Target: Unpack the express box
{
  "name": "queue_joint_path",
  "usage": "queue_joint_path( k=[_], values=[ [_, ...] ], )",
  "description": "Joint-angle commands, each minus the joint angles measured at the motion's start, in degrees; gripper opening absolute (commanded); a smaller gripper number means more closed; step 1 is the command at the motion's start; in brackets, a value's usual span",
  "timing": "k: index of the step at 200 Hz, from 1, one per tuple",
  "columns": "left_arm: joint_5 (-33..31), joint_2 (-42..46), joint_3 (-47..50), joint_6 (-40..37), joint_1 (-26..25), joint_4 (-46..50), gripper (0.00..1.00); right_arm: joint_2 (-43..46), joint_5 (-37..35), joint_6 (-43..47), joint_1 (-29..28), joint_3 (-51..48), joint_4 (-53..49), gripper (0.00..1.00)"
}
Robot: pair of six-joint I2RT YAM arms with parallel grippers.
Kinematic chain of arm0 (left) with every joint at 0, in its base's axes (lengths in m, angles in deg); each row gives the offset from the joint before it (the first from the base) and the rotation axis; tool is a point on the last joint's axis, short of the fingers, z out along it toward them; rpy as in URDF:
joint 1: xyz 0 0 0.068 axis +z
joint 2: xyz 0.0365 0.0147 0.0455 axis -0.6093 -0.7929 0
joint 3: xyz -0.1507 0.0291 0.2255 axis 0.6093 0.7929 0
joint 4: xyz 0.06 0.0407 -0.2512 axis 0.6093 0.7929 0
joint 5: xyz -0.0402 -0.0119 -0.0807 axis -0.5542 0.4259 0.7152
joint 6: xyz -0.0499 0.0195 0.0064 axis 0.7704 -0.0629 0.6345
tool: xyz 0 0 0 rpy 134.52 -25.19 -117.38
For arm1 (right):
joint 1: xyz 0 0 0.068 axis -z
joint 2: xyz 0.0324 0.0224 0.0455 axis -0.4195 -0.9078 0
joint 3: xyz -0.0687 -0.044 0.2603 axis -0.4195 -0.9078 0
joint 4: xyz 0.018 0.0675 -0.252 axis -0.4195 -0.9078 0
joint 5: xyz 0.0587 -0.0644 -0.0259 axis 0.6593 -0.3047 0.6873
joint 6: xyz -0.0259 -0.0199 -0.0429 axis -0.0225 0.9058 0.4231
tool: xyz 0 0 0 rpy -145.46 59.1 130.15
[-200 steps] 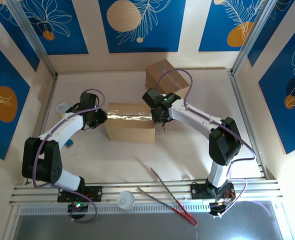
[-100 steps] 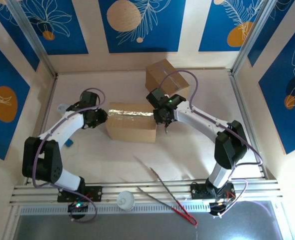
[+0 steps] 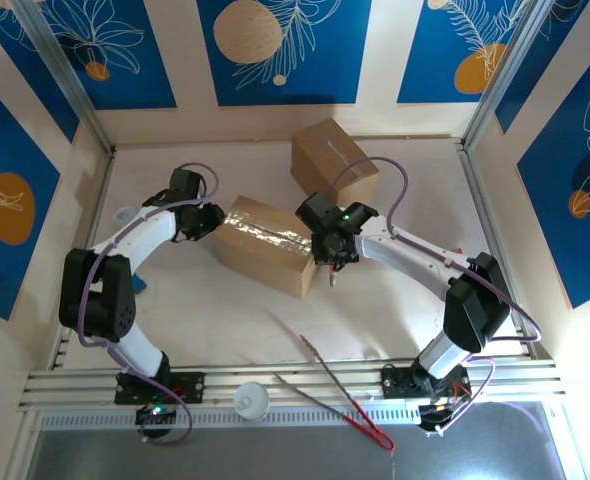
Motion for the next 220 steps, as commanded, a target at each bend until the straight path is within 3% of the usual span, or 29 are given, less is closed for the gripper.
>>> queue_joint_path(
  k=[1,46,116,128,143,165,182,202,220],
  values=[
    [0.89,-0.60,-2.20,-1.01,-1.40,1.85,0.53,1.57,0.83,-2.08,0.06,0.12,0.89,0.00],
    [-3.35,0.22,-3.91,-1.16,-1.18,5.29,0.83,4.73,-1.91,0.58,2.60,0.14,-1.28,0.00],
    [-12.29,5.27,-14.05,-4.14,-0.43,16.67,0.82,15.59,0.63,5.51,8.09,-2.78,-3.78,0.00],
    [-12.41,8.94,-16.48,-6.37,-0.94,19.39,0.81,19.41,6.26,10.99,8.97,-2.86,-2.09,0.00],
    [-9.33,14.08,-19.01,-10.10,-2.38,21.30,0.79,24.30,19.84,18.10,10.62,-3.01,1.02,0.00],
    [5.11,20.69,-19.46,-12.44,-5.30,17.85,0.76,30.11,41.24,23.64,13.49,-4.71,7.86,0.00],
    [14.70,22.74,-17.80,-10.52,-9.96,12.02,0.74,32.59,53.55,23.89,14.86,-7.00,14.87,0.00],
    [20.29,22.14,-15.81,-8.39,-17.78,3.05,0.74,32.43,61.78,23.28,14.90,-8.00,20.25,0.00],
    [25.13,19.75,-14.26,-5.46,-23.15,-6.52,0.74,31.99,62.04,22.10,14.93,-8.64,22.97,0.00]
  ],
)
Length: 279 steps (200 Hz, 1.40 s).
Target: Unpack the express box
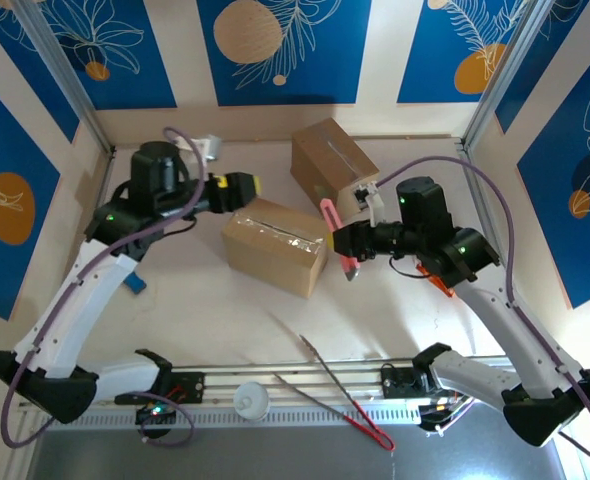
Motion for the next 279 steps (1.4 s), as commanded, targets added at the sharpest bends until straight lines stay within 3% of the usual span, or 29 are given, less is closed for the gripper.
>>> queue_joint_path(
  k=[1,33,104,155,185,201,235,279],
  values=[
    [11.86,-4.66,3.10,3.20,-5.73,-12.73,0.74,-1.15,11.99,1.00,0.27,-1.70,7.57,0.00],
    [11.38,-6.84,4.15,4.59,-9.97,-19.10,0.74,-0.58,11.61,-0.90,1.48,-2.45,10.24,0.00],
    [15.49,-7.86,9.90,10.28,-10.55,-33.65,0.76,-0.75,19.51,-6.97,3.19,-4.95,21.71,0.00],
    [19.19,-8.03,13.54,16.82,-10.99,-48.63,0.64,-3.55,25.13,-12.48,4.75,-4.99,29.52,0.00],
    [20.59,-7.10,14.89,18.07,-11.17,-52.76,0.63,-4.50,26.69,-15.19,7.05,-4.03,31.04,0.00],
    [20.69,-6.37,15.59,17.81,-11.17,-52.79,0.66,-4.49,27.20,-15.36,8.71,-3.39,29.97,0.00],
    [20.18,-5.27,16.34,17.89,-11.08,-53.56,0.84,-4.83,28.90,-14.54,10.82,-2.47,27.52,0.00],
    [19.63,-6.99,13.61,18.47,-11.09,-53.36,0.82,-5.84,31.62,-13.24,9.29,-1.67,27.21,0.00]
  ],
)
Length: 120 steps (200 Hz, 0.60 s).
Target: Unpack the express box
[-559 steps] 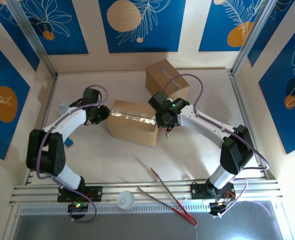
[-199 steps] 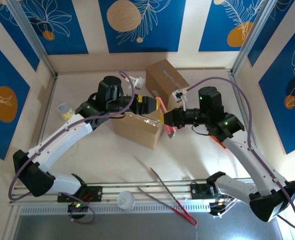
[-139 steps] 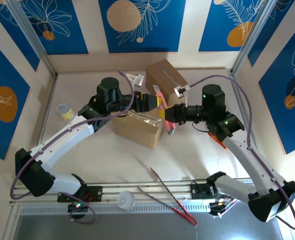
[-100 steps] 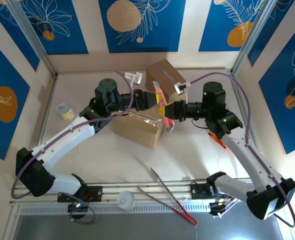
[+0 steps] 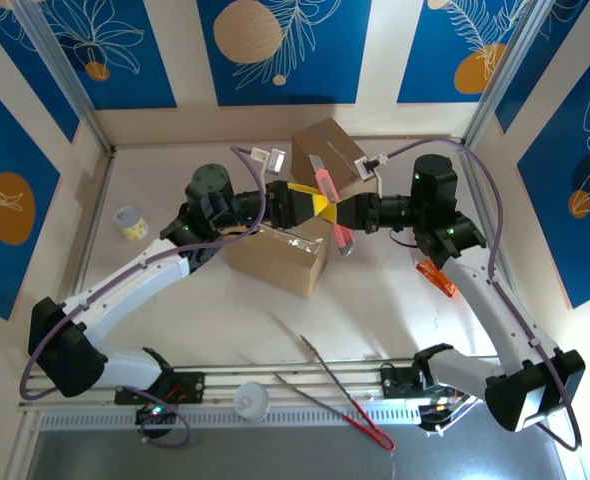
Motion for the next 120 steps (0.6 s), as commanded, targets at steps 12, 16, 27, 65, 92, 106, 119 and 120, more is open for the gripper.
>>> queue_joint_path(
  k=[12,16,27,65,92,106,119,120],
  values=[
    [1.15,-1.20,-3.05,1.87,-0.23,-3.85,0.80,-0.84,3.76,1.24,-1.85,2.15,-0.77,0.00],
    [1.20,-1.40,-3.31,2.30,-0.32,-4.51,0.78,-1.07,3.68,1.22,-2.09,2.19,-0.70,0.00],
    [1.26,-1.95,-3.70,3.29,-0.31,-6.12,0.73,-1.63,3.49,0.77,-2.57,2.20,-0.08,0.00],
    [0.68,-2.70,-4.62,4.43,-0.44,-8.02,0.52,-2.77,1.78,-2.97,-3.99,1.10,4.84,0.00],
    [0.44,-2.57,-3.87,4.69,-0.61,-8.52,0.39,-2.73,-0.47,-5.42,-4.23,0.03,7.43,0.00],
    [0.24,-2.41,-3.38,4.78,-0.62,-8.72,0.36,-2.46,-1.70,-6.57,-4.09,-0.59,8.75,0.00],
    [-0.01,-2.25,-2.82,4.87,-0.55,-8.83,0.32,-2.30,-2.47,-7.77,-4.00,-1.01,9.86,0.00],
    [-0.02,-2.28,-2.79,4.87,-0.54,-8.87,0.32,-2.29,-2.49,-7.89,-4.00,-1.03,9.88,0.00]
  ],
)
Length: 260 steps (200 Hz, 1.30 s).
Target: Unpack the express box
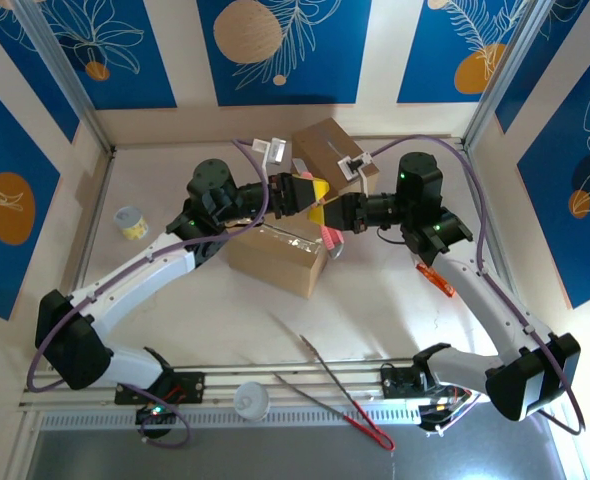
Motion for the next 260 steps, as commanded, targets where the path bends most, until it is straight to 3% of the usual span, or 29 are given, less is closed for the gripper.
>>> queue_joint_path(
  k=[1,48,83,121,140,189,231,260],
  values=[
    [0.57,0.53,-0.48,0.35,-0.52,-3.16,0.31,0.66,-2.92,-3.56,0.15,-1.46,3.46,0.00],
    [0.02,0.64,-0.55,0.61,-0.54,-3.31,0.00,0.49,-3.36,-5.37,0.14,-2.47,5.31,0.00],
    [-0.18,0.38,-1.29,1.39,-0.54,-3.46,0.00,0.49,-3.43,-6.00,0.15,-2.88,5.33,0.00],
    [-1.18,0.21,-3.41,1.93,-0.49,-2.67,0.00,3.86,-5.37,-6.79,1.33,-6.02,6.57,0.45],
    [-1.34,-0.20,-4.83,2.79,-0.55,-2.85,0.00,6.98,-7.90,-8.99,1.97,-10.05,11.16,0.54],
    [-0.66,-1.37,-5.57,6.17,-0.51,-6.05,0.00,8.02,-9.50,-16.95,2.39,-16.71,26.70,0.52],
    [-1.32,-1.51,-4.90,6.24,-0.49,-6.47,0.00,6.76,-10.84,-20.46,1.87,-17.75,32.20,0.40],
    [-1.37,-1.72,-4.99,6.17,-0.53,-6.60,0.00,5.95,-11.06,-21.46,0.66,-17.93,33.48,0.38]
  ],
)
